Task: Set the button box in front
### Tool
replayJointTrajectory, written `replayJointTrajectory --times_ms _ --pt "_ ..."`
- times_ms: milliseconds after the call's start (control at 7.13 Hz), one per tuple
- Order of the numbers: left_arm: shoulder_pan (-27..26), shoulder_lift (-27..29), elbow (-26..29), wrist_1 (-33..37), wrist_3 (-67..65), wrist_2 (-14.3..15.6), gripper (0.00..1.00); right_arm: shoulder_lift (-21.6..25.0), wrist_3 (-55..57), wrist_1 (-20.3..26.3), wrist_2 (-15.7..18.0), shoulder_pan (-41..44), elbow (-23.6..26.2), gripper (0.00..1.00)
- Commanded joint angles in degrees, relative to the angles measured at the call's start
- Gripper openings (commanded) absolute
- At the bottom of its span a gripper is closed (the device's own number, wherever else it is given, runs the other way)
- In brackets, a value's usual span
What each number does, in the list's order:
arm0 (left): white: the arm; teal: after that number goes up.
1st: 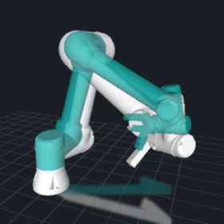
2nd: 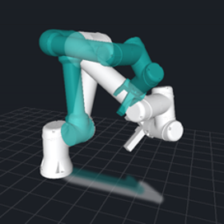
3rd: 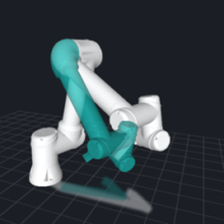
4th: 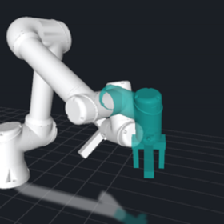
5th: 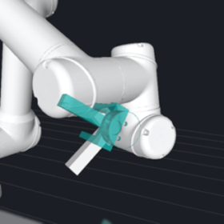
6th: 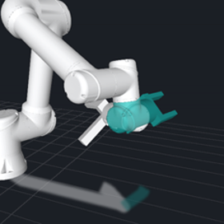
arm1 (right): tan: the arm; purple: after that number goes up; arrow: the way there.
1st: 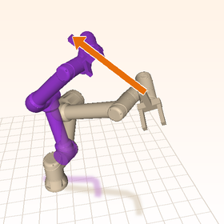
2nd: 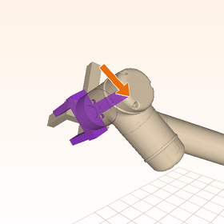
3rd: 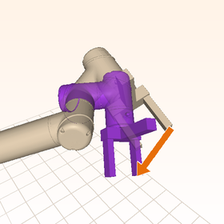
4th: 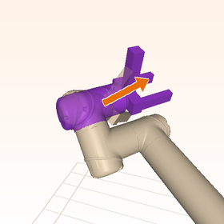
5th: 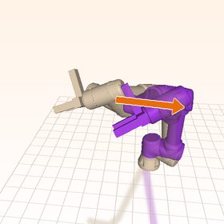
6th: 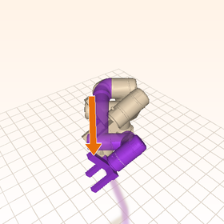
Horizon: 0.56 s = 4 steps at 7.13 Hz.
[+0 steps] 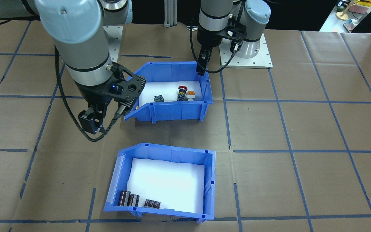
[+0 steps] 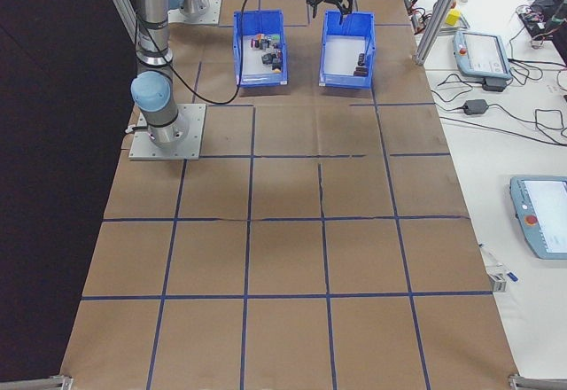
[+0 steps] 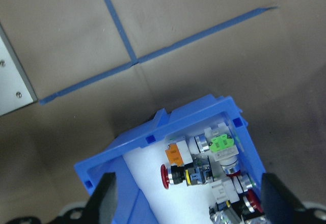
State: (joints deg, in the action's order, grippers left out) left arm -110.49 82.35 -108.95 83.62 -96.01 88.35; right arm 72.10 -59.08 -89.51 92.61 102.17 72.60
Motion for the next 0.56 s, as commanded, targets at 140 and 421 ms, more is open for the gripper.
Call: replayJointTrajectory --times_ms 140,421 --pt "-8.9 -1.9 -11.6 -14.4 -23.5 -3.2 0.99 -8.4 -1.4 -1.8 -0.2 8.6 -7.6 1.0" --pt "-9.3 -1.9 -19.7 -26.5 -27.1 -3.4 0.99 -12.4 -0.7 -4.0 0.5 12.5 -8.0 1.0"
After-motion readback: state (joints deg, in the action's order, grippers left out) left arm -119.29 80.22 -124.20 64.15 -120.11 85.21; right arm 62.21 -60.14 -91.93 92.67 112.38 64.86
